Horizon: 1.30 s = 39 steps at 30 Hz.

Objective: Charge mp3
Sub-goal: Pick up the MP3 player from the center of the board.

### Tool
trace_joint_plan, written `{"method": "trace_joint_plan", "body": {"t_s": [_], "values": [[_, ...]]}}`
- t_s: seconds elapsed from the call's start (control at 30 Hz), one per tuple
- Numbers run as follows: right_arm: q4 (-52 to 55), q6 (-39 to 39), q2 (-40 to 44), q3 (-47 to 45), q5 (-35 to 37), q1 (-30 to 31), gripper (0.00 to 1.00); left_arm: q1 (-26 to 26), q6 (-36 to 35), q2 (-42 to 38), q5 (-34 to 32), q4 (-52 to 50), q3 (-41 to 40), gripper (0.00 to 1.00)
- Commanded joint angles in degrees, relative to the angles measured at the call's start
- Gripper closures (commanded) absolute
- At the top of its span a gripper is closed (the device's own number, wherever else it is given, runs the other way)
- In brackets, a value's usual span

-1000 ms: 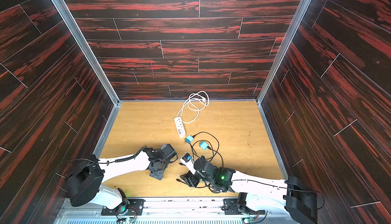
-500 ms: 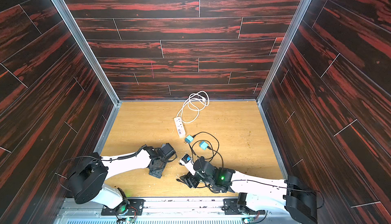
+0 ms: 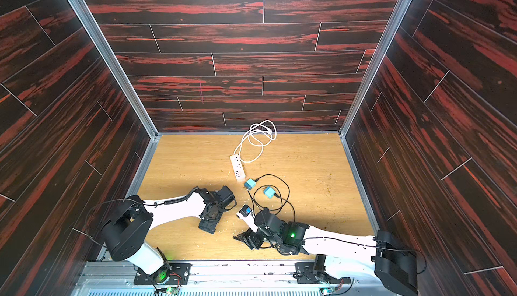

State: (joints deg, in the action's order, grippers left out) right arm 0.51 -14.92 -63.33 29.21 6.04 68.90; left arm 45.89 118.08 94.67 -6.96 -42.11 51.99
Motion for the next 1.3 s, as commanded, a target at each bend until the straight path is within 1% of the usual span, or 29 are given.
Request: {"method": "trace_joint_plan", "body": {"t_s": [0.0, 0.13, 0.17, 0.23, 0.33, 0.37, 0.47, 0.5, 0.57, 0.6, 0.67, 0.73, 0.77, 0.83, 0.87, 0.93, 0.97, 1.0, 1.07, 1.1, 1.2, 1.27], "values": [[0.97, 0.39, 0.01, 1.3, -0.22, 0.55, 0.31, 0.78, 0.87, 3.82, 4.69, 4.42, -2.06, 0.28], [0.92, 0.26, 0.05, 1.11, -0.22, 0.56, 0.31, 0.87, 0.84, 3.81, 4.6, 4.66, -2.09, 0.31], [0.91, 0.24, -0.03, 1.2, -0.31, 0.57, 0.31, 0.87, 0.96, 3.76, 4.46, 4.75, -2.17, 0.34], [1.09, 0.24, -0.04, 1.2, -0.29, 0.59, 0.31, 0.82, 0.98, 3.68, 4.24, 4.88, -2.29, 0.36], [1.16, 0.08, -0.08, 1.03, -0.01, 0.69, 0.31, 0.62, 0.03, 3.93, 3.75, 5.17, -2.49, 0.45], [1.29, 0.07, -0.13, 1.02, 0.17, 0.64, 0.31, 0.48, -0.25, 4.09, 4.09, 5.8, -2.78, 0.46], [1.75, -0.11, -0.4, 0.91, 1.74, 0.71, 0.31, 0.15, -0.95, 4.28, 4.17, 6.33, -3.4, 0.48], [2.01, -0.19, -0.54, 0.94, 2.07, 0.63, 0.31, -0.08, -1.29, 4.27, 4.16, 6.5, -3.67, 0.51], [2.22, -0.42, -1.11, 1.05, 2.72, 0.7, 0.3, -0.49, -2.15, 4.03, 3.89, 6.77, -4.14, 0.51], [2.42, -0.58, -1.53, 1.15, 3.14, 0.7, 0.28, -0.66, -2.62, 3.79, 3.76, 6.78, -4.32, 0.51], [2.72, -0.66, -3.2, 1.6, 3.04, 0.7, 0.31, -1.02, -3.81, 3.12, 2.88, 6.17, -4.6, 0.54], [2.85, -0.81, -5.37, 2.35, 2.92, 0.81, 0.33, -1.28, -4.88, 2.44, 2.27, 6.47, -5.14, 0.63], [2.54, -0.88, -6.5, 2.7, 2.9, 1.04, 0.33, -1.42, -5.37, 2.15, 1.92, 6.51, -5.3, 0.64], [1.95, -0.81, -9.21, 3.79, 2.53, 1.71, 0.38, -1.64, -7.0, 1.92, 1.94, 7.04, -5.32, 0.73], [1.63, -0.75, -10.46, 4.43, 2.83, 2.04, 0.38, -1.68, -7.55, 1.79, 1.97, 7.16, -5.36, 0.74], [1.33, -0.3, -13.84, 6.18, 3.54, 2.94, 0.43, -1.9, -9.09, 1.42, 2.34, 8.62, -5.88, 0.82], [1.5, -0.2, -15.21, 7.12, 3.56, 3.21, 0.43, -1.94, -9.73, 1.12, 2.32, 8.68, -5.95, 0.83], [1.58, -0.18, -16.65, 8.07, 3.72, 3.47, 0.43, -1.93, -10.56, 0.59, 2.17, 10.26, -6.08, 0.87], [1.42, 0.03, -18.82, 9.21, 3.13, 3.75, 0.43, -2.03, -11.68, -0.68, 2.01, 12.1, -7.1, 1.0], [1.5, 0.06, -19.88, 9.81, 3.14, 3.76, 0.44, -2.07, -11.94, -1.86, 1.97, 13.87, -8.5, 1.0], [2.19, -0.06, -22.13, 11.02, 2.61, 3.74, 0.5, -2.29, -11.44, -4.71, 1.66, 17.03, -11.82, 1.0], [2.02, -0.33, -23.2, 11.3, 1.81, 3.73, 0.55, -2.38, -11.38, -5.91, 1.42, 17.41, -13.05, 1.0]]}}
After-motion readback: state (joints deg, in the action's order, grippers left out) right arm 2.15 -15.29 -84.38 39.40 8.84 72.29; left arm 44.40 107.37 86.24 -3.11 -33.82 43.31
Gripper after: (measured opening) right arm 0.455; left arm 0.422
